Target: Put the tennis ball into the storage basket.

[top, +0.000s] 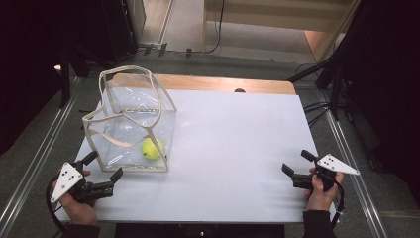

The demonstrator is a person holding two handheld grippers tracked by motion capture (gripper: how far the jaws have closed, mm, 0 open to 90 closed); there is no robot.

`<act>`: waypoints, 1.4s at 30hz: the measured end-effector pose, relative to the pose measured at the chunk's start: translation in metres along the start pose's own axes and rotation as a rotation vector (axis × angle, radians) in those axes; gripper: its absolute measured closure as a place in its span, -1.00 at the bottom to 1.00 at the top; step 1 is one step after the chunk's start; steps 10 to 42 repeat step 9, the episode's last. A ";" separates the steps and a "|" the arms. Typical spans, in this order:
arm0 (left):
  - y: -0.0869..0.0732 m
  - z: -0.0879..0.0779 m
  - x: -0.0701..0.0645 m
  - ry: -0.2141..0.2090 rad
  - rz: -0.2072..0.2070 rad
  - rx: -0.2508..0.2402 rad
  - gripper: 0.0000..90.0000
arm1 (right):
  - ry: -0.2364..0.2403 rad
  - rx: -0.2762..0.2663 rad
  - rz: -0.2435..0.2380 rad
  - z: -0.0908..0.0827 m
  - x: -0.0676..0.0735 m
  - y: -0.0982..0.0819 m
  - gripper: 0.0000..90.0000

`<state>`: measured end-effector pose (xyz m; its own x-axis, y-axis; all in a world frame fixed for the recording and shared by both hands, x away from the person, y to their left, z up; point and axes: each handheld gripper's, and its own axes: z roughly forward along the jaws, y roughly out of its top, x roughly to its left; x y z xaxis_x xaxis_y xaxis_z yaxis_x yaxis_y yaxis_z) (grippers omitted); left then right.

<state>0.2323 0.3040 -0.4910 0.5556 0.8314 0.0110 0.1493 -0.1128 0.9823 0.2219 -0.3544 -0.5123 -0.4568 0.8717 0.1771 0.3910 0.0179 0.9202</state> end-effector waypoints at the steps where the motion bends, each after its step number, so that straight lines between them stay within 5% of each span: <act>1: 0.000 0.000 0.000 0.000 0.000 0.000 -1.00 | -0.004 -0.007 -0.001 -0.001 -0.001 -0.001 -1.00; 42: 0.000 0.000 0.001 -0.001 0.002 0.002 -1.00 | -0.012 -0.015 -0.001 0.000 -0.001 -0.003 -1.00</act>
